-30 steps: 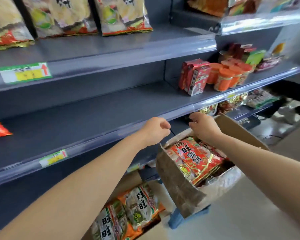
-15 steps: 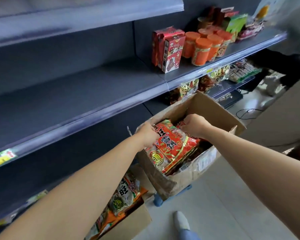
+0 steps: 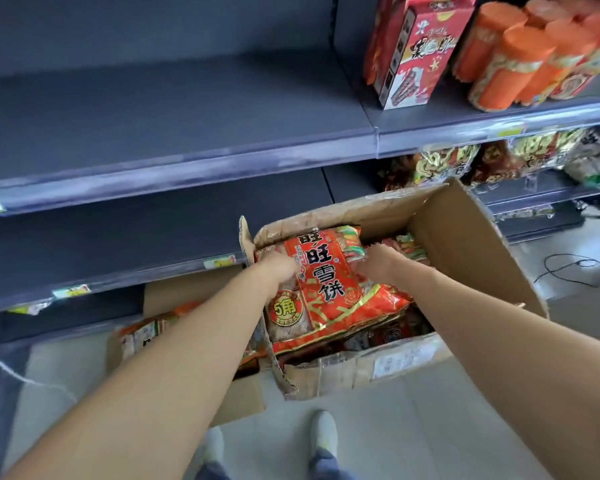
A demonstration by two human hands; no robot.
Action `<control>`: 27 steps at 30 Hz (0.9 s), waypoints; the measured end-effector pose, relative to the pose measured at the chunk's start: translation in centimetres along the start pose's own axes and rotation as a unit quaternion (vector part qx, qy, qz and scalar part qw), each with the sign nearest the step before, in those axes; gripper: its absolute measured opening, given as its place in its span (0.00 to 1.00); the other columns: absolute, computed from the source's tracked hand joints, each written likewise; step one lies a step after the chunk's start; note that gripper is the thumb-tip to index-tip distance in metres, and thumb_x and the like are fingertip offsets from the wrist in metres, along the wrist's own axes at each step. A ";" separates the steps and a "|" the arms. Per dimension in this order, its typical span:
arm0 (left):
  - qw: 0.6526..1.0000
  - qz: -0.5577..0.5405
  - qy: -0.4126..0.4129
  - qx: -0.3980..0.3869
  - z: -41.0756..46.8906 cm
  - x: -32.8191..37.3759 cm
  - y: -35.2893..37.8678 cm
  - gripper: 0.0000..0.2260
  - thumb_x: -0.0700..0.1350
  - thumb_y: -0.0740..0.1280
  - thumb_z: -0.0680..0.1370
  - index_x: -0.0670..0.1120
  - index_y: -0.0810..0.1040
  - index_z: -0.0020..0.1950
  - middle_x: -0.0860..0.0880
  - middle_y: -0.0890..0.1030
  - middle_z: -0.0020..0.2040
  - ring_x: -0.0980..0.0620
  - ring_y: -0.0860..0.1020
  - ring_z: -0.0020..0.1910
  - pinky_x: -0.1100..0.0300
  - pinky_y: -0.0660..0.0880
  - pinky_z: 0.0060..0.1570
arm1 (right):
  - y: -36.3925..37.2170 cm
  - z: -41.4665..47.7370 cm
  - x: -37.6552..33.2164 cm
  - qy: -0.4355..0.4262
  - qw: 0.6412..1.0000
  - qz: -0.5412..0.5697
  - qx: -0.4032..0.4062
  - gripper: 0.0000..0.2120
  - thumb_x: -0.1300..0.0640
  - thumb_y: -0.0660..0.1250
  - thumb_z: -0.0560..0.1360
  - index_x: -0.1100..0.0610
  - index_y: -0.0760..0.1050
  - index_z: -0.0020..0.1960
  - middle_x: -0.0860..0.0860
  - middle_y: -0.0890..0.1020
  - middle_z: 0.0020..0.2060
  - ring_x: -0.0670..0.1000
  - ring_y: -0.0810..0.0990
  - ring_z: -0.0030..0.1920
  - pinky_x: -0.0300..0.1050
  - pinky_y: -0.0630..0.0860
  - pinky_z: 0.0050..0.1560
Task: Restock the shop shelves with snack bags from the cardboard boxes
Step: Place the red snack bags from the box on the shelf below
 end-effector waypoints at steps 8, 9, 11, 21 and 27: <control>0.996 -0.071 -0.039 -0.039 1.6 -0.9 1.6 0.12 0.45 0.68 0.77 0.40 0.75 0.57 0.47 0.81 0.45 0.48 0.78 0.42 0.57 0.71 0.37 | 0.4 1.7 2.4 0.047 0.995 0.092 0.010 0.23 0.47 0.62 0.78 0.63 0.71 0.65 0.57 0.78 0.57 0.56 0.78 0.57 0.45 0.73 0.53; 0.996 -0.071 -0.039 -0.042 1.5 -0.9 2.0 0.11 0.44 0.68 0.77 0.40 0.75 0.56 0.47 0.80 0.48 0.48 0.78 0.45 0.56 0.73 0.40 | 0.5 1.8 2.8 0.054 0.991 0.122 0.007 0.24 0.45 0.64 0.77 0.62 0.71 0.64 0.55 0.79 0.55 0.55 0.79 0.55 0.45 0.74 0.55; 0.996 -0.072 -0.038 -0.029 1.9 -1.2 2.4 0.11 0.43 0.69 0.76 0.40 0.76 0.55 0.46 0.81 0.54 0.46 0.79 0.53 0.52 0.76 0.54 | 0.5 2.0 3.7 0.066 0.982 0.177 0.007 0.27 0.43 0.69 0.73 0.60 0.74 0.63 0.54 0.81 0.55 0.55 0.80 0.53 0.48 0.76 0.57; 0.999 0.015 0.037 -0.008 -2.5 2.2 2.2 0.23 0.40 0.72 0.74 0.37 0.71 0.66 0.41 0.76 0.63 0.42 0.76 0.61 0.50 0.74 0.61 | -2.8 -2.9 3.8 0.083 0.980 0.172 0.052 0.16 0.48 0.72 0.72 0.61 0.76 0.46 0.56 0.83 0.43 0.55 0.81 0.44 0.49 0.78 0.53; 0.990 0.089 0.113 -0.004 -7.4 4.8 0.2 0.24 0.44 0.73 0.73 0.40 0.73 0.67 0.42 0.78 0.61 0.43 0.78 0.58 0.52 0.75 0.60 | -7.0 -10.5 1.5 0.071 0.985 0.103 0.119 0.16 0.50 0.70 0.74 0.59 0.71 0.35 0.53 0.76 0.33 0.52 0.74 0.34 0.44 0.72 0.42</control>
Point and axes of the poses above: each hand's wrist, its own z-axis towards the middle knuckle, its own y-axis out of the palm, x = y × z, the point moved 8 cm from there along z, towards the middle knuckle
